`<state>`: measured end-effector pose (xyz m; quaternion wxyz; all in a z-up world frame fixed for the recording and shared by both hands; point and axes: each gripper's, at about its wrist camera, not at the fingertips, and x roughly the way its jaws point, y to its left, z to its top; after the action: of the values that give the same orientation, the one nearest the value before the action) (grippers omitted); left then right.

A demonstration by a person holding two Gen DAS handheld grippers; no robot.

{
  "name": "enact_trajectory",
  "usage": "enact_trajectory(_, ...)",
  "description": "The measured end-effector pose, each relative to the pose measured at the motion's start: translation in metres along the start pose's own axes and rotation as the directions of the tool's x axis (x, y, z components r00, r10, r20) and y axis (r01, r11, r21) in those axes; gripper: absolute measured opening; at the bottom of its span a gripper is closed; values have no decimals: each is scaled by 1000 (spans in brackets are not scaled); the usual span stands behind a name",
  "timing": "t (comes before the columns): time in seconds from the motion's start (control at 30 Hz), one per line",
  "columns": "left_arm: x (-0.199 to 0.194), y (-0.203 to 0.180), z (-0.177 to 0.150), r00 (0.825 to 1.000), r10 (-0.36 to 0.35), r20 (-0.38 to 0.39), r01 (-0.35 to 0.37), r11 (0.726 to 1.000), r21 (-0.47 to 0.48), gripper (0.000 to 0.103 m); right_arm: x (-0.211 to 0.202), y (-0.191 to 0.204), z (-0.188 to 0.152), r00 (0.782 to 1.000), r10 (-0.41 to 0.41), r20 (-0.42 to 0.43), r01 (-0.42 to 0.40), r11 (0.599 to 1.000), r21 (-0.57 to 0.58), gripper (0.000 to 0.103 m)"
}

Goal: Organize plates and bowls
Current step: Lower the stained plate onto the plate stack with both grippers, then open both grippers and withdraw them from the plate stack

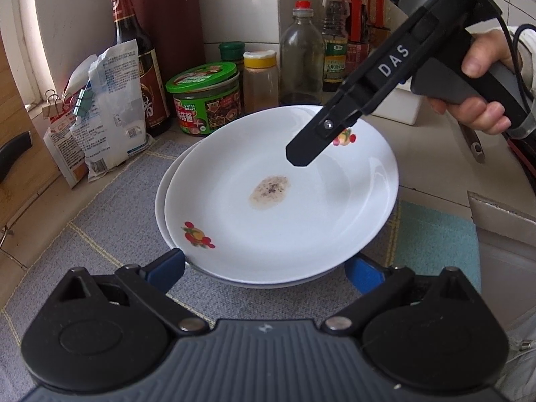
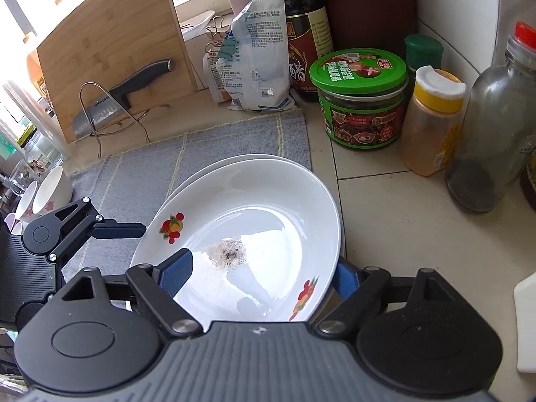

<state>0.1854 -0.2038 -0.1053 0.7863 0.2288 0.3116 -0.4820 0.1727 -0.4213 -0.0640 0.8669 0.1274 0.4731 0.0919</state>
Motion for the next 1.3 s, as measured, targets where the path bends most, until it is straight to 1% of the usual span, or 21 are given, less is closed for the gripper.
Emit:
enact_trajectory(0.33, -1, 0, 1, 1000, -2, 14, 2, 1000, 12, 103, -1, 6, 0, 999, -30, -12, 30, 999, -13, 93)
enact_trajectory(0.57, -2, -1, 0, 1000, 1, 23, -2, 1000, 19, 103, -1, 10, 0, 999, -41, -14, 40, 999, -25, 98)
enact_trajectory(0.73, -2, -1, 0, 1000, 1, 31, -2, 1000, 23, 103, 0, 10, 1, 998, -66, -18, 66, 997, -26, 98)
enact_trajectory(0.93, -2, -1, -3, 1000, 7, 29, -7, 1000, 7, 102, 2, 12, 2, 995, -93, -21, 92, 995, -46, 101)
enact_trajectory(1.0, -2, -1, -3, 1000, 12, 28, -12, 1000, 2, 102, 0, 15, 2, 995, -97, -3, 96, 993, -73, 103)
enact_trajectory(1.07, -4, -1, -4, 999, 12, 38, -12, 1000, 0, 102, -4, 22, 4, 995, -102, 16, 103, 989, -107, 103)
enact_trajectory(1.17, -10, -1, -4, 997, 12, 71, -12, 1000, -5, 102, -6, 31, 6, 989, -139, 40, 144, 977, -160, 103)
enact_trajectory(1.3, -19, -3, -3, 991, 66, 115, -68, 998, 6, 102, -7, 35, 7, 986, -157, 55, 165, 970, -179, 103)
